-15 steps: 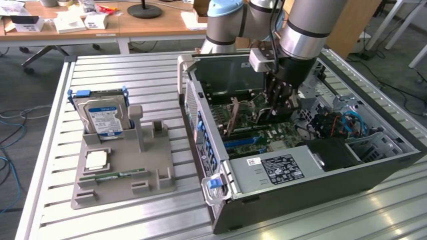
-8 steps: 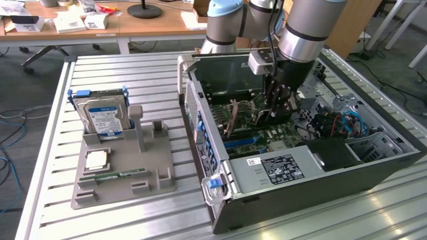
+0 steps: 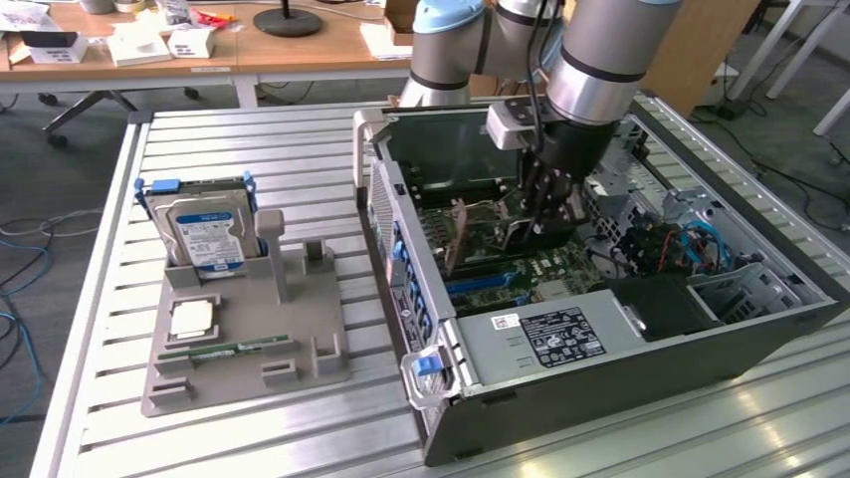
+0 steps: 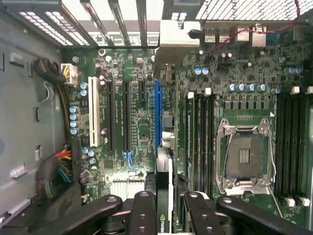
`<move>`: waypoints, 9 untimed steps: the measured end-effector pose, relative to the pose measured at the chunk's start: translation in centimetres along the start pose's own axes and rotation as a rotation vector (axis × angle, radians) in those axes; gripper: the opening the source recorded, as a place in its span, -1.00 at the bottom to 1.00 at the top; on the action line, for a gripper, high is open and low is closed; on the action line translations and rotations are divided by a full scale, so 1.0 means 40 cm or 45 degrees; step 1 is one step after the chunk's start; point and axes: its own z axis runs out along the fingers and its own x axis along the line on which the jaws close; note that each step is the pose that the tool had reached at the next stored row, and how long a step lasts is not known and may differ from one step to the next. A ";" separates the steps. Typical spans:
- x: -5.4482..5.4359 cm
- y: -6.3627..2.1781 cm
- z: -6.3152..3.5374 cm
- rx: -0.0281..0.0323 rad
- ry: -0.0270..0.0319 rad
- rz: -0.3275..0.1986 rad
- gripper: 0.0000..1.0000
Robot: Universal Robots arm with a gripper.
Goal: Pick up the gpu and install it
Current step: 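Insert the gpu into the slot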
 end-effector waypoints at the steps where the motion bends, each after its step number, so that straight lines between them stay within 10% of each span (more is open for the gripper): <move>1: 0.000 0.003 0.000 0.0002 0.0000 0.000 -0.47; 9: 0.003 0.008 0.000 0.0005 0.0000 0.000 -0.47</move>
